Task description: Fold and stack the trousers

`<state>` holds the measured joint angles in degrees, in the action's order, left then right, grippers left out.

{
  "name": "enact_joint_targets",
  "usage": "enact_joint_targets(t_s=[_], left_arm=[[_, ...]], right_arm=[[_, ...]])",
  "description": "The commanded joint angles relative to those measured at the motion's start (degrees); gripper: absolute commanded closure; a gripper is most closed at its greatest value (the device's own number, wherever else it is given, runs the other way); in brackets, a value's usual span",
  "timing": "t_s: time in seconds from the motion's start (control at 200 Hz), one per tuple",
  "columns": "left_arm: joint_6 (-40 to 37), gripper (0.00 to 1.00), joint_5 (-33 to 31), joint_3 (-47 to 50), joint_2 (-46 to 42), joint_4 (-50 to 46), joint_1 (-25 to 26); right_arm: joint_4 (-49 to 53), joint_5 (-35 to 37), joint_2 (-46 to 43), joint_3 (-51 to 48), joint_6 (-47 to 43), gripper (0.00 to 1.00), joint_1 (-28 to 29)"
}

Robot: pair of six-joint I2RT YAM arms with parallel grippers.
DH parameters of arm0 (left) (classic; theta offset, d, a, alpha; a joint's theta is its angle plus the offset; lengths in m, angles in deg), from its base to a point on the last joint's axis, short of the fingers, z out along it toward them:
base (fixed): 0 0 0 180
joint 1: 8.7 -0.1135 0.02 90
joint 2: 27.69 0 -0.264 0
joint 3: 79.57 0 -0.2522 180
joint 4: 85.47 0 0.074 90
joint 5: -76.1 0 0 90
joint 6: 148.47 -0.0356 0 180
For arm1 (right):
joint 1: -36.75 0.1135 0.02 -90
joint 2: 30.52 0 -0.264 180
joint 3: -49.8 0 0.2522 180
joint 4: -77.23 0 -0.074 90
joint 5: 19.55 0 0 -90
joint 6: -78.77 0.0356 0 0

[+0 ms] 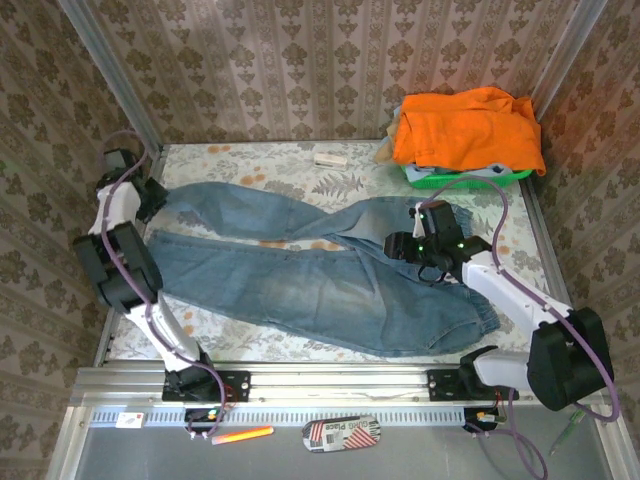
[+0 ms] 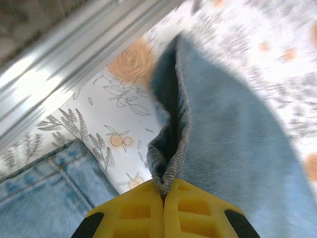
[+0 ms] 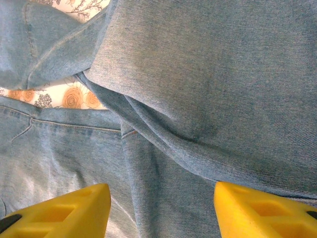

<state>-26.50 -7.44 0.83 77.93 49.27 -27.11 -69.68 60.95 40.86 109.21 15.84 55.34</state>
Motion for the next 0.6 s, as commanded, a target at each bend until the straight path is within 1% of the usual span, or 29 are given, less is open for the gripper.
enact_joint_targets(t_s=[0.0, 0.18, 0.295, 0.485, 0.595], left_arm=[[1.3, 1.0, 1.7, 4.3, -9.8, 0.4, 0.0], [3.8, 1.0, 4.0, 13.5, -28.6, -0.5, -0.1], [4.0, 1.0, 4.5, 15.0, -39.0, -5.0, -0.4], [6.6, 1.0, 8.5, 15.6, -50.1, -10.7, -0.5], [7.2, 1.0, 7.4, 14.3, -54.5, -13.4, -1.3]], right_arm=[[-0.8, 0.3, -2.4, -1.2, 0.4, 0.41, 0.3], [0.7, 0.4, -4.0, -1.4, 0.6, 0.41, 0.5], [1.7, 0.3, -4.7, -0.7, 0.3, 0.41, 1.0], [3.1, 0.3, -5.7, 1.2, 0.3, 0.41, 2.0], [3.0, 0.6, -4.1, 3.0, 0.0, 0.41, 1.9]])
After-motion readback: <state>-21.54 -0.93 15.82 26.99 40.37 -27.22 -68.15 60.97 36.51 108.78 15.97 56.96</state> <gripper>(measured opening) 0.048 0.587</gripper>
